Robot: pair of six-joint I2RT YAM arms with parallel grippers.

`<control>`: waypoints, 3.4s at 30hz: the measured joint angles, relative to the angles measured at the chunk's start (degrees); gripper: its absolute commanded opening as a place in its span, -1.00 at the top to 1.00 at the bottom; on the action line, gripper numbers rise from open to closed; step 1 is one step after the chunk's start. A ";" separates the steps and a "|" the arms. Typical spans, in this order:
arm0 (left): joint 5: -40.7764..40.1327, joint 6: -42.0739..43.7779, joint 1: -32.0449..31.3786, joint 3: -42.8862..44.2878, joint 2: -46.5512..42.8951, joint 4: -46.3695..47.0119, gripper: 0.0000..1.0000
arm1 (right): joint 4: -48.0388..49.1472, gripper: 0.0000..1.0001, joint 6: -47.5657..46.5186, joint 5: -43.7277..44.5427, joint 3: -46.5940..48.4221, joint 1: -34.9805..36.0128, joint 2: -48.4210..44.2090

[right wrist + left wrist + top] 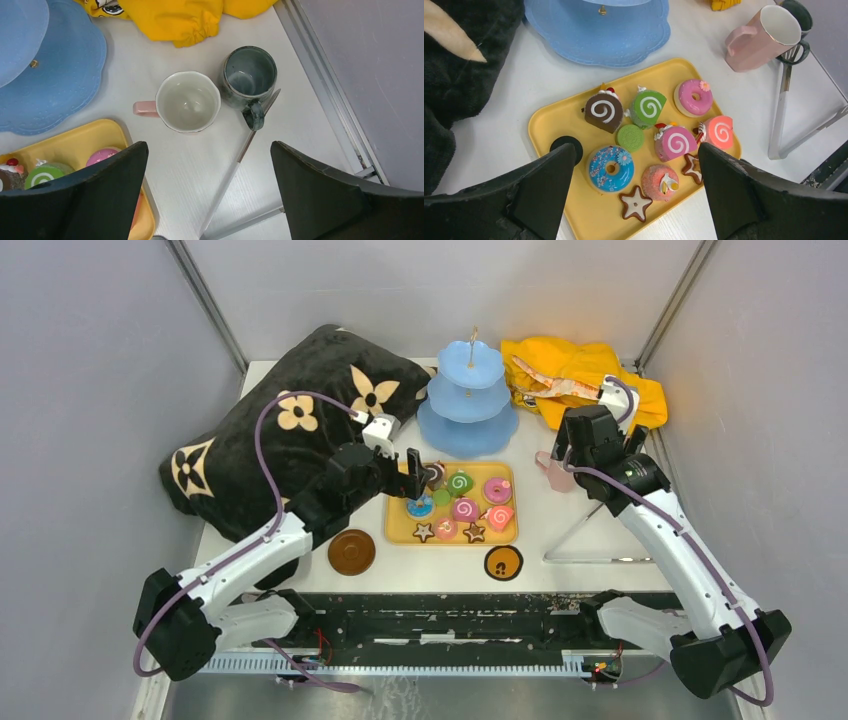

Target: Serve the afternoon tea

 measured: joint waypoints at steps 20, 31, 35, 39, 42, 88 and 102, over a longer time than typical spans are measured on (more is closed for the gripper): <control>-13.35 5.01 0.00 1.46 -1.62 1.57 -0.98 | -4.48 -1.00 3.06 1.20 -1.03 0.00 -5.22; -7.87 4.26 0.00 9.81 7.85 -3.28 -0.98 | -17.00 -0.86 15.67 -6.38 -9.49 0.00 -14.14; -5.35 3.28 0.00 9.79 8.31 -4.37 -0.98 | -17.35 -0.65 22.18 -10.58 -17.22 0.00 -13.00; -4.11 3.02 0.00 9.64 8.28 -4.44 -0.98 | -14.88 -0.40 25.09 -11.72 -20.85 -0.76 -8.94; -3.91 3.02 0.00 9.31 8.13 -4.66 -0.98 | -9.33 -0.23 25.00 -14.51 -23.61 -5.22 -7.32; -1.60 3.02 0.00 7.89 9.66 -5.66 -0.98 | 11.17 0.98 14.91 -28.52 -30.16 -13.90 10.27; -1.62 3.04 0.00 7.89 9.70 -5.66 -0.98 | 14.32 0.63 9.53 -33.09 -25.73 -13.81 16.48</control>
